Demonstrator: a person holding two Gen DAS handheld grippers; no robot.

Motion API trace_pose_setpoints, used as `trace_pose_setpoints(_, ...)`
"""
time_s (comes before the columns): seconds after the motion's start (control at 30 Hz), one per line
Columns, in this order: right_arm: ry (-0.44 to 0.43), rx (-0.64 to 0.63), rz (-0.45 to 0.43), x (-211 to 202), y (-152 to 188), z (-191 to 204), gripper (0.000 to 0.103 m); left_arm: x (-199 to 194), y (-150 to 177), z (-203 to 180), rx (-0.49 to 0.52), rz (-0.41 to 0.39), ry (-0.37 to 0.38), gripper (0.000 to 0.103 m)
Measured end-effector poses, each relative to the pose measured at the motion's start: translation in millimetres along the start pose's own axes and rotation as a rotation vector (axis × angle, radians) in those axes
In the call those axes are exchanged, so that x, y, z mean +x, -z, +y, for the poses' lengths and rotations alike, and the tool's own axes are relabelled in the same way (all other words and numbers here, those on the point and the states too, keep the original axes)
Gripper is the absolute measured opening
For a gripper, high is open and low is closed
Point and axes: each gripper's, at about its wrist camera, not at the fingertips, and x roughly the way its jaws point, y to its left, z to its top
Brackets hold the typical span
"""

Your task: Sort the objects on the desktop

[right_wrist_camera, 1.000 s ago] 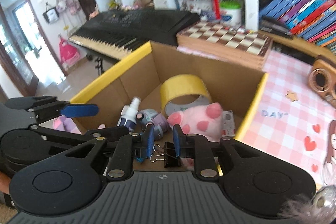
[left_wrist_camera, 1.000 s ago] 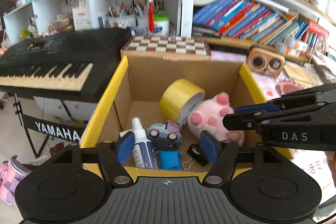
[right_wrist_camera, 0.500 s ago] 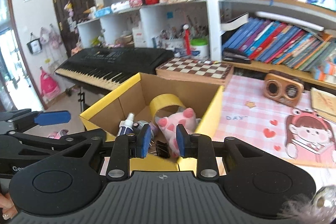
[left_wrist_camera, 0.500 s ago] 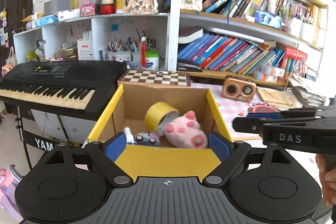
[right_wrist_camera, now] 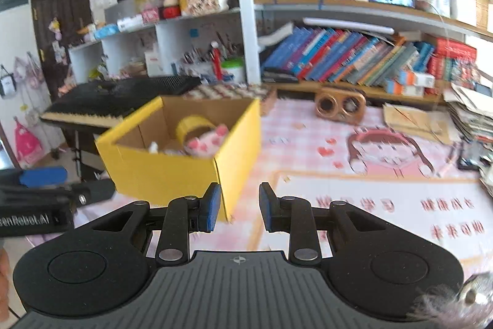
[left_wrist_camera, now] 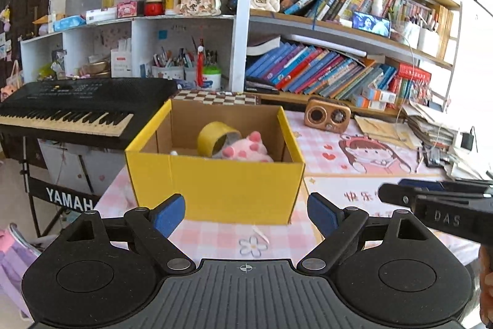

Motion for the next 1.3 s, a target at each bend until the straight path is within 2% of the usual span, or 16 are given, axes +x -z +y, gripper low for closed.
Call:
trace_pose_setpoints(0.03,0.013,0.004,0.007,-2.4,4.5,-0.8,0.027,-2.1,2.2,-1.8,0.005,0.000,0.000,0.089)
trace_pose_setpoints(0.1,0.041,0.015,0.014,-8.3,13.9,-2.5,0.031,-5.9,6.5,-5.5,0.019,0.001,-0.006,0.096)
trace_pose_setpoints(0.3,0.100,0.035,0.054,-16.3,40.0,-1.5,0.046,-13.7,23.3,-16.0,0.060,0.004,-0.011,0.097)
trace_pose_setpoints(0.47,0.158,0.037,0.050,-23.8,52.5,-1.1,0.064,-13.8,42.1,-28.0,0.101,0.050,-0.031,0.098)
trace_pose_setpoints(0.6,0.191,0.041,0.055,-30.2,59.4,-7.7,0.072,-10.1,51.7,-35.6,0.128,0.097,-0.031,0.099)
trace_pose_setpoints(0.9,0.244,0.071,0.064,-39.9,65.2,-22.5,0.085,-5.3,53.5,-43.3,0.127,0.110,-0.029,0.101)
trace_pose_setpoints(1.3,0.264,0.069,0.095,-36.6,67.8,-25.6,0.092,-2.1,50.5,-48.3,0.117,0.114,-0.023,0.103)
